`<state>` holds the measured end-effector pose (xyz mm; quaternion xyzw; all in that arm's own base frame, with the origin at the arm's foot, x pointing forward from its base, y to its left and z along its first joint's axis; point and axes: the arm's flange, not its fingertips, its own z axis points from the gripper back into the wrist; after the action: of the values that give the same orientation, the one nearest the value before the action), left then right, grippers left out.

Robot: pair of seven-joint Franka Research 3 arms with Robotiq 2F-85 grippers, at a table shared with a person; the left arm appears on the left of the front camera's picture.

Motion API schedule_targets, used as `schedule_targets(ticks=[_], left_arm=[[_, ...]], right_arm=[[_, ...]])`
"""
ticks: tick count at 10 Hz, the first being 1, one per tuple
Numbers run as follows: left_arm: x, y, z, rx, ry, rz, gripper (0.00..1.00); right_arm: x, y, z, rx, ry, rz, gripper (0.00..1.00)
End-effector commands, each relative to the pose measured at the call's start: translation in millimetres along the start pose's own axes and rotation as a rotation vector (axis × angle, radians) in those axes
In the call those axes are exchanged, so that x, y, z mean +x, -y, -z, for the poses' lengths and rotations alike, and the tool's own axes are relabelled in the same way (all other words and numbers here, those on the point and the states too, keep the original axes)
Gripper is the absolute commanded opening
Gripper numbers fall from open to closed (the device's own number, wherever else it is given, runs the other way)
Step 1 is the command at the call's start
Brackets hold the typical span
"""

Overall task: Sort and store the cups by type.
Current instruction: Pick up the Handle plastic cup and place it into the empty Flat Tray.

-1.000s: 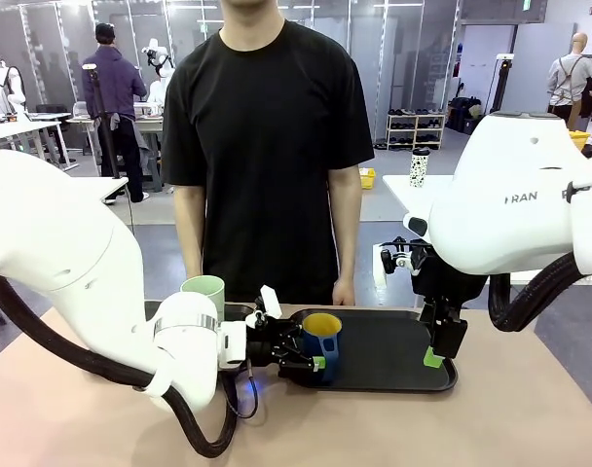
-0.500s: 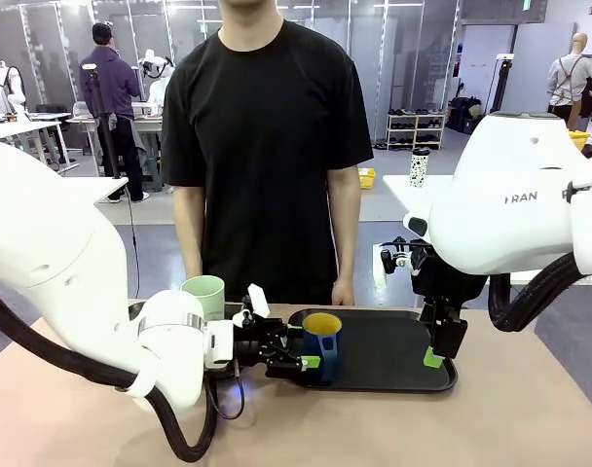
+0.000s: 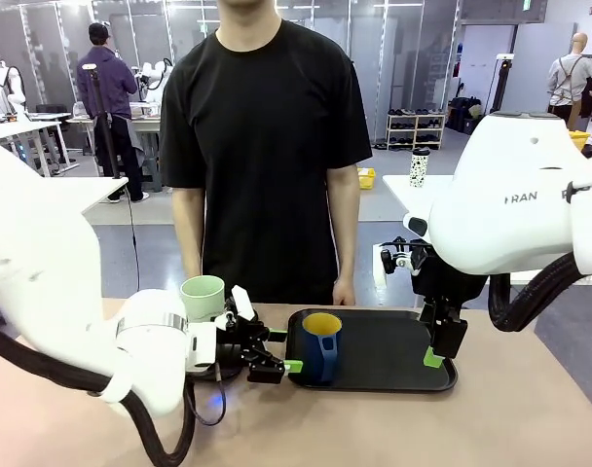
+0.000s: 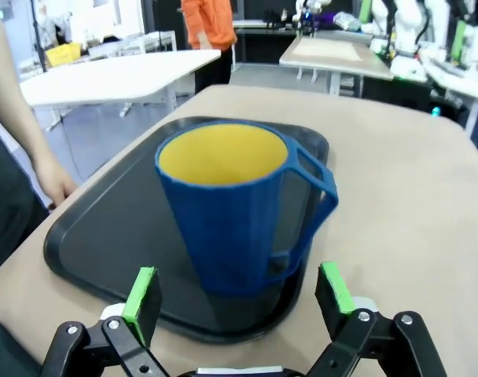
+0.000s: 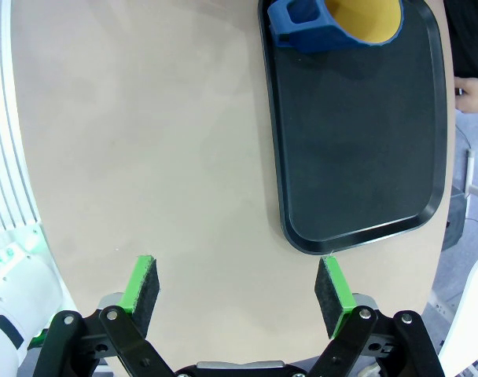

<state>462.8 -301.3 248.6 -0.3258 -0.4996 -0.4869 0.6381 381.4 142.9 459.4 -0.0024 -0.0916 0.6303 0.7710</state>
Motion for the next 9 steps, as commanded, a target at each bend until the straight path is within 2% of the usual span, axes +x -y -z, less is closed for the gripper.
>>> schedule_targets(ticks=[1, 2, 4, 5, 9], left_arm=[[14.2, 31.8, -35.6, 0.034, -0.115, 0.068, 1.00], [22.8, 37.4, -54.4, 0.044, -0.166, 0.076, 1.00], [38.3, 49.0, -96.6, -0.020, -0.256, 0.078, 1.00], [40.5, 50.2, -115.7, -0.050, -0.341, 0.050, 1.00], [49.6, 39.3, -164.7, -0.070, -0.409, 0.039, 1.00]], right_arm=[[-0.1, -0.3, -1.4, -0.003, -0.001, 0.000, 1.00], [-0.1, -0.3, -1.4, -0.003, -0.001, 0.000, 1.00], [-0.1, -0.3, -1.4, -0.003, -0.001, 0.000, 1.00], [-0.1, -0.3, -1.4, -0.003, -0.001, 0.000, 1.00], [-0.1, -0.3, -1.4, -0.003, -0.001, 0.000, 1.00]])
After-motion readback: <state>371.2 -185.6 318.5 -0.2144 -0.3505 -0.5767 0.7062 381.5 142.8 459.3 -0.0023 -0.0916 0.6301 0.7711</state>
